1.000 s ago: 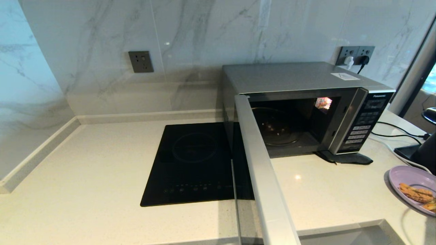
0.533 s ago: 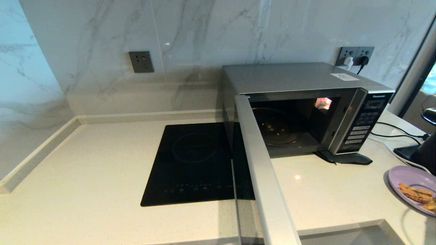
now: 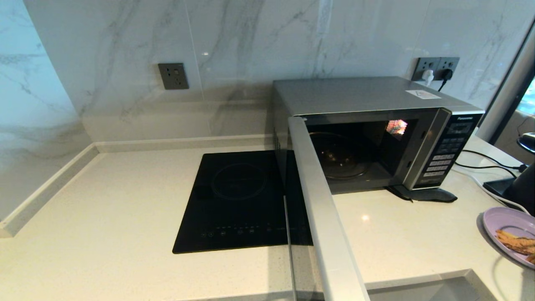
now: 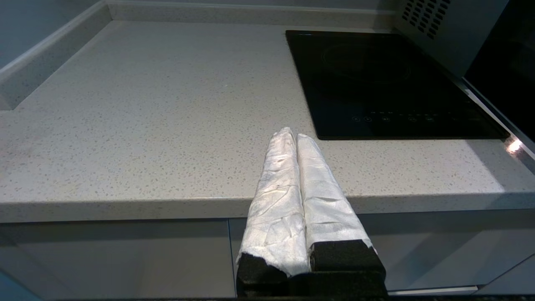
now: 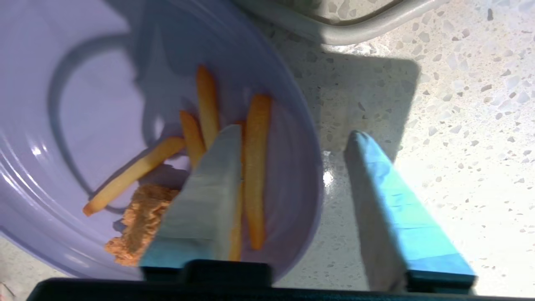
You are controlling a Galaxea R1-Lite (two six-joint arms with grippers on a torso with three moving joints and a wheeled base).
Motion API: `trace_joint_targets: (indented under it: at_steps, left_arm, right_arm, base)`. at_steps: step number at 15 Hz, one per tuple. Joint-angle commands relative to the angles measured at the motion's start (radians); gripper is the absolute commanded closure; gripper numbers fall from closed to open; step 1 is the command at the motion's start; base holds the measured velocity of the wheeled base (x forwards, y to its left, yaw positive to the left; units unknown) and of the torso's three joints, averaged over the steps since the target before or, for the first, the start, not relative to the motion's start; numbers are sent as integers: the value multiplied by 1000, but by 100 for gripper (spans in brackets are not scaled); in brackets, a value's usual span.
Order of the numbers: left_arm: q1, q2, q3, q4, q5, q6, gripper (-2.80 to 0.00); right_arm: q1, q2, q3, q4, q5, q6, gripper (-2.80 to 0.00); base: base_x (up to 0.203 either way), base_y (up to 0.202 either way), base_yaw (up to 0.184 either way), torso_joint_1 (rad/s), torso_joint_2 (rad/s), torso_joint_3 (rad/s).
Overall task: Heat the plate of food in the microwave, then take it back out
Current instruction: Put the plate in the microwave oven
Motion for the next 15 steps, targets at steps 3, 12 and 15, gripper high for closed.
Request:
trace_joint_targets:
  at_steps: [3, 12, 15]
  left_arm:
    - [0, 2, 0, 0, 0, -1, 0]
    - [0, 2, 0, 0, 0, -1, 0]
    - [0, 2, 0, 0, 0, -1, 0]
  right_arm:
    - [0, 1, -11, 5, 2, 3, 0]
    - [-1, -61, 15, 8, 66, 4, 0]
    - [-1, -107, 37, 8, 113, 2, 0]
  base:
    - [0, 0, 0, 0, 0, 0]
    - [0, 0, 0, 0, 0, 0]
    - [0, 0, 0, 0, 0, 0]
